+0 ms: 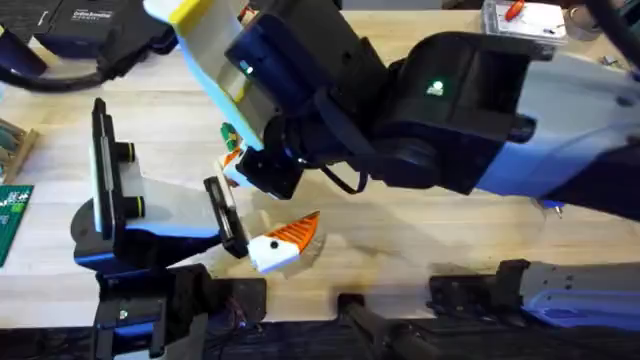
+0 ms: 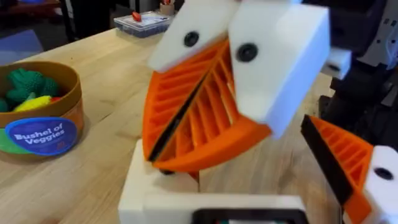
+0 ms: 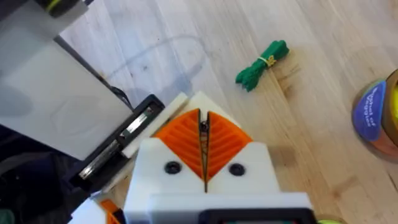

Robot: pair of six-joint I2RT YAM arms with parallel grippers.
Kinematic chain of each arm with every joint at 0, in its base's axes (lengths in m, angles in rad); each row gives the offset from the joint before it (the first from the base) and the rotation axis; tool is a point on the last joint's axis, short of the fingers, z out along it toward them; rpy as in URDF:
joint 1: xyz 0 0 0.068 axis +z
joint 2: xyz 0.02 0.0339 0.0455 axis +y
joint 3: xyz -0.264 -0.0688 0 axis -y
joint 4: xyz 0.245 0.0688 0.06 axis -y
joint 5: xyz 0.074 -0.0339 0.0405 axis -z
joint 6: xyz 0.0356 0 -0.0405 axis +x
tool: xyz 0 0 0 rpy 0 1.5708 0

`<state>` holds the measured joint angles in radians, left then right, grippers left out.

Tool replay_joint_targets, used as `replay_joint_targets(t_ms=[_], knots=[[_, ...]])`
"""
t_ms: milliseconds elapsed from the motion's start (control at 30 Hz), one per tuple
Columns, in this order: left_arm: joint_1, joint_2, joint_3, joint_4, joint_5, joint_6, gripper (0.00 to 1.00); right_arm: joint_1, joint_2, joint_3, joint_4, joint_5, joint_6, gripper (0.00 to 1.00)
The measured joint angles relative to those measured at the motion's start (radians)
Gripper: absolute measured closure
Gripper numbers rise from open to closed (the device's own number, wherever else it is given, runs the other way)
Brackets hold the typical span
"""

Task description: Pick up the gripper from the table and insert it into the empty holder that is missing its gripper. Then pick up a screw, insert it into the mounting hole, and use the screwdriver to tighten it. Finally, clean up the table by picking up the vegetable and placing it into the bucket.

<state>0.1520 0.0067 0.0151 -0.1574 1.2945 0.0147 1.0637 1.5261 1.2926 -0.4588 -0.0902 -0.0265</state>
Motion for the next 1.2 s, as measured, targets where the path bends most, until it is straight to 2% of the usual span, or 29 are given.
replay_joint_targets(t_ms=[33, 233, 267, 433, 533, 700, 933, 1033, 1200], knots=[[0.0, 0.0, 0.0, 0.0, 0.0, 0.001, 0.015, 0.0, 0.0, 0.0, -0.001, 0.0, 0.004, 0.961], [0.001, 0.0, 0.0, 0.0, 0.0, 0.004, 0.016, -0.022, -0.016, 0.0, -0.028, 0.015, 0.027, 0.103], [0.001, 0.0, 0.0, 0.0, 0.0, 0.005, 0.015, -0.032, -0.026, 0.0, -0.041, 0.015, 0.031, 0.033], [0.001, 0.0, 0.0, 0.0, 0.0, 0.005, 0.015, -0.094, -0.153, 0.0, -0.191, 0.014, 0.049, 0.007], [0.001, 0.0, 0.0, 0.0, 0.0, 0.005, 0.015, -0.165, -0.265, 0.0, -0.301, -0.005, 0.053, 0.007], [0.001, 0.0, 0.0, 0.0, 0.0, 0.006, 0.016, -0.329, -0.414, 0.0, -0.5, -0.138, 0.006, 0.009], [0.001, 0.0, 0.0, 0.0, 0.0, 0.008, 0.015, -0.571, -0.499, 0.0, -0.791, -0.371, -0.189, 0.007], [0.001, 0.0, 0.0, 0.0, 0.0, 0.008, 0.016, -0.612, -0.513, 0.0, -0.877, -0.452, -0.31, 0.007], [0.001, 0.0, 0.0, 0.0, 0.0, 0.008, 0.016, -0.621, -0.518, 0.0, -0.942, -0.529, -0.479, 0.007]])
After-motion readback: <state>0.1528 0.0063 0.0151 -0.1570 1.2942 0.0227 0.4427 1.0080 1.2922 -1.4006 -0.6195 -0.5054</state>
